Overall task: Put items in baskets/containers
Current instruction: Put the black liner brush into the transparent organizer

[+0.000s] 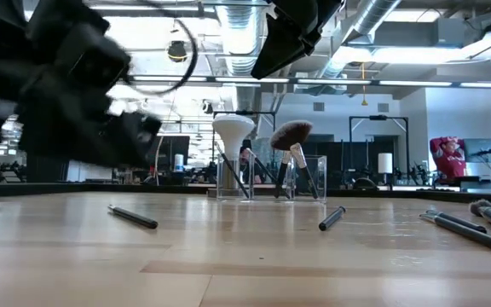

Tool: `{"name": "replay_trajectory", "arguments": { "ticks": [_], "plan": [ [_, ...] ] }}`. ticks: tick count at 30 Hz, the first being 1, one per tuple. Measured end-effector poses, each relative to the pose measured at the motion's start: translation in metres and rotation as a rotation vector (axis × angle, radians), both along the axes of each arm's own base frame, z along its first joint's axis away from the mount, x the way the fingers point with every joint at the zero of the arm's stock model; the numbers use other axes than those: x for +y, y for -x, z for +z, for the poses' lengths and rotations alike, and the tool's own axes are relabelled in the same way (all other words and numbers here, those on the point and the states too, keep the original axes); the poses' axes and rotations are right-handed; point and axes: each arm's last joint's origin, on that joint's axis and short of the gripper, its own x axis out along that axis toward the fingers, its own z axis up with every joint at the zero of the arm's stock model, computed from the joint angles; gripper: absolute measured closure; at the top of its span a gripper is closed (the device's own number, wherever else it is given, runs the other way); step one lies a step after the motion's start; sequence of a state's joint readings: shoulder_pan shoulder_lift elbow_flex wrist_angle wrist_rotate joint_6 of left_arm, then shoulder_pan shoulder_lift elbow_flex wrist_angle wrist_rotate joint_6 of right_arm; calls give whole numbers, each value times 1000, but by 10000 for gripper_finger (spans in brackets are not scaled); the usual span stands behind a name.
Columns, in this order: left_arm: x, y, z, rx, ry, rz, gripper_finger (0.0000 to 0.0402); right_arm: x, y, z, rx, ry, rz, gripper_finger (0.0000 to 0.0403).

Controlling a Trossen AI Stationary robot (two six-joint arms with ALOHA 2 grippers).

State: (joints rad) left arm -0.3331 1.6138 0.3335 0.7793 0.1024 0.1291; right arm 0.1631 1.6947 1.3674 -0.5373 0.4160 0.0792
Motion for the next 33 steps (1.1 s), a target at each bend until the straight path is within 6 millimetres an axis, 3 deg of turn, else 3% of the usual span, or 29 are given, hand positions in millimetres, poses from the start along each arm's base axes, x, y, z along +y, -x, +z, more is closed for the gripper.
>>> {"name": "replay_trajectory", "arguments": {
  "ticks": [6,13,21,26,33],
  "plan": [
    [11,8,-24,73,-110,37,239,0,-1,0,-8,-4,-4,330],
    [22,1,-44,134,-45,62,255,8,-5,-3,-33,-161,37,330],
    [24,0,-42,124,-27,71,386,49,-30,-61,48,-176,161,329],
    [24,0,-41,108,-23,81,385,56,-46,-106,138,-168,154,307],
    [24,-6,-30,70,-26,118,387,49,-77,-127,161,-265,140,253]
  ]
}}
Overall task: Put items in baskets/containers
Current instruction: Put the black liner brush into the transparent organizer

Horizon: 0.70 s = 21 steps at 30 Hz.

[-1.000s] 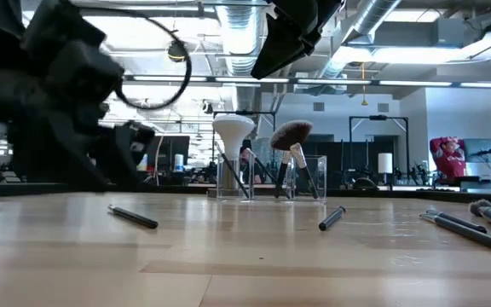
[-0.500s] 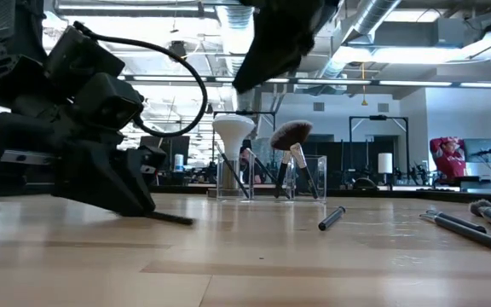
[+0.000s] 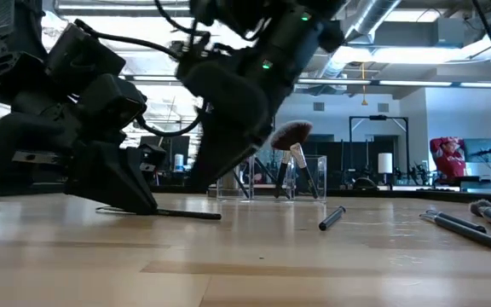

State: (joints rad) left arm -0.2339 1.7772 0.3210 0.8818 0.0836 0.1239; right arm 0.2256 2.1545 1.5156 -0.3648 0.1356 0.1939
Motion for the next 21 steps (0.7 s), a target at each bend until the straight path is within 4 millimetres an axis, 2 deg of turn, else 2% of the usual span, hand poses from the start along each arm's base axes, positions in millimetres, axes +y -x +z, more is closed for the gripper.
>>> {"name": "replay_trajectory", "arguments": {
  "ticks": [4,9,14,21],
  "plan": [
    [1,0,2,-7,-11,20,387,0,-9,1,-4,-83,-15,230],
    [2,-1,2,-15,-33,52,386,0,-12,-2,-14,-106,-25,223],
    [1,-2,6,-35,-28,58,386,-8,-14,-19,22,-77,-58,233],
    [1,-4,19,-93,-21,71,385,-15,-17,-27,29,-78,-72,257]
  ]
}}
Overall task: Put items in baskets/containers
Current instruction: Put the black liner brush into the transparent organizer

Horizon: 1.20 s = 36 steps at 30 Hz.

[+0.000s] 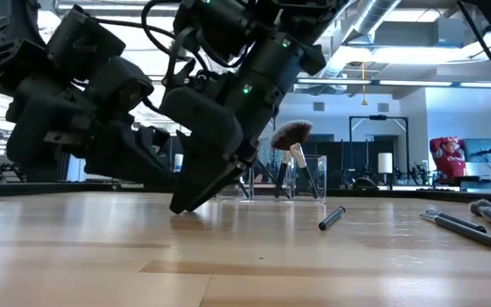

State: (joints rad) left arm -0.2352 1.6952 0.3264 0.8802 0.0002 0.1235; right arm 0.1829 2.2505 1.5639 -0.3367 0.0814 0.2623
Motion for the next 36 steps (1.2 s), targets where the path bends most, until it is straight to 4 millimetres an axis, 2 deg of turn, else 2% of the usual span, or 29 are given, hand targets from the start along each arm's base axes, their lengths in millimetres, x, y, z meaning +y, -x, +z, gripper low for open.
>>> {"name": "replay_trajectory", "arguments": {
  "ticks": [7,11,29,32,36],
  "plan": [
    [1,1,1,12,-6,9,385,-1,0,1,1,0,3,309],
    [1,1,0,19,-7,10,384,0,1,1,1,1,9,320],
    [2,4,-4,72,-24,27,384,3,0,1,-8,-4,17,279],
    [2,4,-4,72,-24,27,384,3,0,1,-9,-4,17,295],
    [2,4,-4,71,-28,35,384,2,0,0,-14,1,36,338]
  ]
}}
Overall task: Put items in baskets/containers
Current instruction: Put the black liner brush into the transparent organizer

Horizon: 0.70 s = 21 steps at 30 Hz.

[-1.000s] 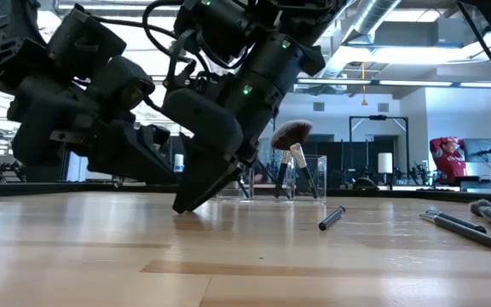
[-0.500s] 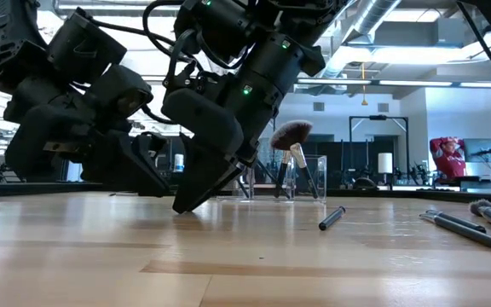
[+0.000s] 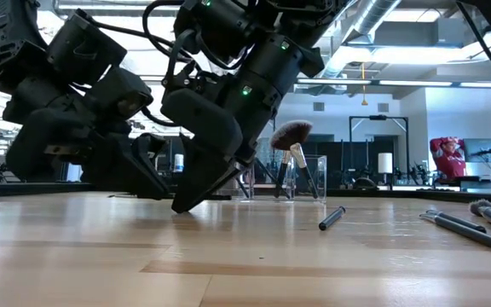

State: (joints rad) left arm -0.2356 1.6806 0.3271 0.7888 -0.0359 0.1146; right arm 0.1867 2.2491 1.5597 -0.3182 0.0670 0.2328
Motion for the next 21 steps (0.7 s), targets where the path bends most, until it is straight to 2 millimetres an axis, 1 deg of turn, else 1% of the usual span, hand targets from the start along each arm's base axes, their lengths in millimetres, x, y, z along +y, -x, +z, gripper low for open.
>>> {"name": "replay_trajectory", "arguments": {
  "ticks": [3,5,10,14,18,20,21],
  "plan": [
    [0,0,0,1,2,2,384,0,-1,0,-5,0,22,377],
    [0,0,0,2,5,3,383,0,-1,0,-5,-18,32,392],
    [0,0,0,-1,1,0,362,1,-1,0,-5,-20,39,384],
    [1,-1,5,-24,-18,36,335,-3,-1,0,-2,-28,35,396],
    [4,-3,28,-140,-33,120,309,-8,1,8,12,-38,22,387],
    [6,-2,45,-218,-47,187,300,-13,7,20,39,-38,-4,386],
    [8,0,55,-267,-61,239,297,-16,8,29,24,-33,-15,388]
  ]
}}
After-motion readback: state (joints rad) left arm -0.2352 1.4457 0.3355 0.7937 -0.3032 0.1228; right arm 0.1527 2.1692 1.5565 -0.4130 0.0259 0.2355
